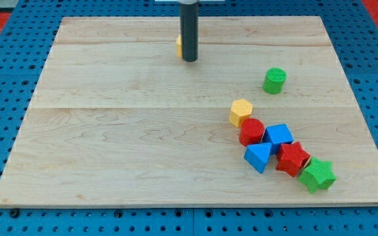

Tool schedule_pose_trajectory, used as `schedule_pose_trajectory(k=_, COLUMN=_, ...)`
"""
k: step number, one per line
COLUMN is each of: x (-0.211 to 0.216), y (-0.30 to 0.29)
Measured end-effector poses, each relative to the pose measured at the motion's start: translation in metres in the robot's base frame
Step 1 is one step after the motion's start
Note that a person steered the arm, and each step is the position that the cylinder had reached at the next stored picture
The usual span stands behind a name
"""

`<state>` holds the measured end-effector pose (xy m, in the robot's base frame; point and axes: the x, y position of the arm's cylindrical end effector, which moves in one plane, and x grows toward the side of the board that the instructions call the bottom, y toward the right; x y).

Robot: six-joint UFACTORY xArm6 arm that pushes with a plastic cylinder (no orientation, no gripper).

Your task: Nudge the yellow hexagon left a bit

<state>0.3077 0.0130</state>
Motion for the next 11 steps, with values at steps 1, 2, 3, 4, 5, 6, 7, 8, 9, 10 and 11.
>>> schedule_pose_trajectory(k=1, x=-0.026, y=-0.018)
schedule_pose_trajectory(k=2, x=-0.033, y=-0.017)
schedule_pose_trajectory(k=3, x=-0.052, y=-0.019)
schedule_pose_trajectory(k=4, x=-0.033, y=0.007)
schedule_pose_trajectory(k=5, x=0.03, y=0.065)
schedule_pose_trajectory(k=6, x=0.078, y=0.08)
schedule_pose_trajectory(k=7, x=0.122, y=0.105)
schedule_pose_trajectory(k=8, x=0.133, y=0.149)
schedule_pose_trajectory(k=9, x=0.147, y=0.117)
schedule_pose_trajectory(k=10, x=0.154, y=0.069)
schedule_pose_trajectory(k=11, x=0.153, y=0.018)
